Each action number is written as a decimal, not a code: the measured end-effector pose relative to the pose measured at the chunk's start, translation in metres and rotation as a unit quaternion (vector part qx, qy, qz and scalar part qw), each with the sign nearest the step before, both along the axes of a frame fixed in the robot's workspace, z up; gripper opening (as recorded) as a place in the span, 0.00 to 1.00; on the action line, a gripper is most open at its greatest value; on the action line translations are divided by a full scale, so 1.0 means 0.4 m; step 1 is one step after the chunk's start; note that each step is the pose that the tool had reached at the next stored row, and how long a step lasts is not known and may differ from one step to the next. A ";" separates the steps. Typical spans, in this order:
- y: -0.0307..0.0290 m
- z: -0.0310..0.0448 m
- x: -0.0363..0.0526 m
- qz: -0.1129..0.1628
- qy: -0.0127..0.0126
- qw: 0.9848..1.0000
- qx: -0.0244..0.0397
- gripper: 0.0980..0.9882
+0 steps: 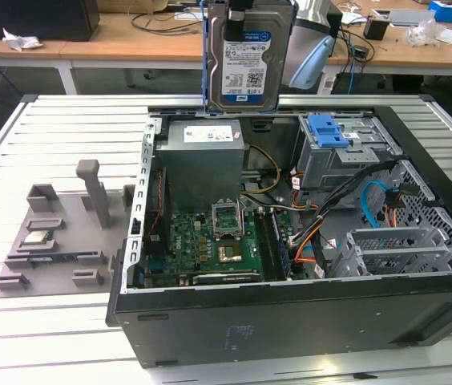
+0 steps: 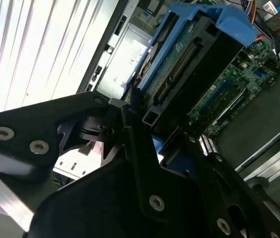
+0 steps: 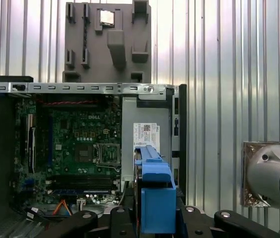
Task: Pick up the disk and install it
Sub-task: 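Pick up the disk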
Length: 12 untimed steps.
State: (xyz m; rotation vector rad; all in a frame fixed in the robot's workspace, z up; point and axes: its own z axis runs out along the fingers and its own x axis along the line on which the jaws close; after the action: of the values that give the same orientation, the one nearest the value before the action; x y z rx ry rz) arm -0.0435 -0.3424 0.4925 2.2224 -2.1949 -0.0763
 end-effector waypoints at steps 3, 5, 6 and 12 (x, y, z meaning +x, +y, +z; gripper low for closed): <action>-0.007 0.000 0.000 0.000 0.000 1.000 0.000 0.30; -0.020 0.000 0.000 0.000 0.000 1.000 0.000 0.30; -0.028 0.000 0.000 0.000 0.000 1.000 0.000 0.30; -0.094 0.000 0.000 0.000 0.000 1.000 0.000 0.30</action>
State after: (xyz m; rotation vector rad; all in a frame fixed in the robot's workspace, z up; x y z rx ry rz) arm -0.0436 -0.3798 0.4925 2.2223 -2.1949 -0.0762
